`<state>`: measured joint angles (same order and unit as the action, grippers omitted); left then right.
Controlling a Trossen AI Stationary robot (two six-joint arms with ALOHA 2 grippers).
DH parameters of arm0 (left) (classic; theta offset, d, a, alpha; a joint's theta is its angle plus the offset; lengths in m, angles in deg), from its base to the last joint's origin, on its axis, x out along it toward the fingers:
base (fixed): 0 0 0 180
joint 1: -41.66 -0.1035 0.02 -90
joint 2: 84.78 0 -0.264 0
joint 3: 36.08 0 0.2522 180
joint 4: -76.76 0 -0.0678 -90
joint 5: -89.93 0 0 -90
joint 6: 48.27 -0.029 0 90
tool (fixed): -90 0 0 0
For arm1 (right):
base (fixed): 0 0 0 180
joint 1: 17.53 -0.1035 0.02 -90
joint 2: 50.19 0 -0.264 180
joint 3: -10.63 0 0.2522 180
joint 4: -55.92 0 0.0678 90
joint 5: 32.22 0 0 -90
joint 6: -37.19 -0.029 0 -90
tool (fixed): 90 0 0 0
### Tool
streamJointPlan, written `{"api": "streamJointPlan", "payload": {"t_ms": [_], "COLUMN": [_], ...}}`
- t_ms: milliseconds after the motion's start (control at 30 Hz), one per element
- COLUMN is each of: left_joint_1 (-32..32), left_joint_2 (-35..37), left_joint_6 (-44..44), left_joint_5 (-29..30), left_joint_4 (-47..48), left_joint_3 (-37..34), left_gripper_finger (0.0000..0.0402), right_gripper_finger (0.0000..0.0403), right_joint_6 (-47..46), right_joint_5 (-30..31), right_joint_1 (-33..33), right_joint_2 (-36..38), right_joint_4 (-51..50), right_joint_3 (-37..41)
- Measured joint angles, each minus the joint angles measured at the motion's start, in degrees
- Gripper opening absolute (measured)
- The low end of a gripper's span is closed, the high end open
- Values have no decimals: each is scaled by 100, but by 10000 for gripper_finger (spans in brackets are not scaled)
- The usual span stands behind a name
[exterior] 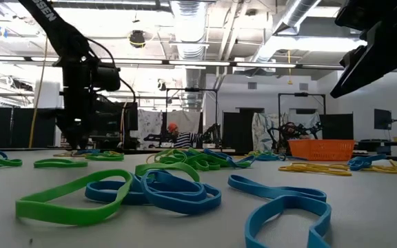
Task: Sort rubber bands into baskets
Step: Put the yellow rubber band into the yellow bin
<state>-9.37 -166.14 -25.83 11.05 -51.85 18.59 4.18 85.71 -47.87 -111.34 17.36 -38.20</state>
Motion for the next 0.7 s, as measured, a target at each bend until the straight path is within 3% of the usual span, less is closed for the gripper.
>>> {"api": "streamJointPlan", "payload": {"t_ms": [367, 567, 700], "left_joint_1": [271, 293, 370], "left_joint_2": [-772, -1095, -1124], "left_joint_6": [307, 52, -152], "left_joint_5": [417, 313, 310], "left_joint_4": [-175, 128, 163], "left_joint_3": [112, 363, 391], "left_gripper_finger": [111, 22, 3], "right_gripper_finger": [224, 224, 224], "right_joint_6": [0, 0, 0], "right_joint_5": [0, 0, 0], "right_joint_1": [1, 1, 1], "right_joint_2": [-1, 0, -1], "right_joint_4": [2, 2, 0], "right_joint_3": [0, 0, 0]}}
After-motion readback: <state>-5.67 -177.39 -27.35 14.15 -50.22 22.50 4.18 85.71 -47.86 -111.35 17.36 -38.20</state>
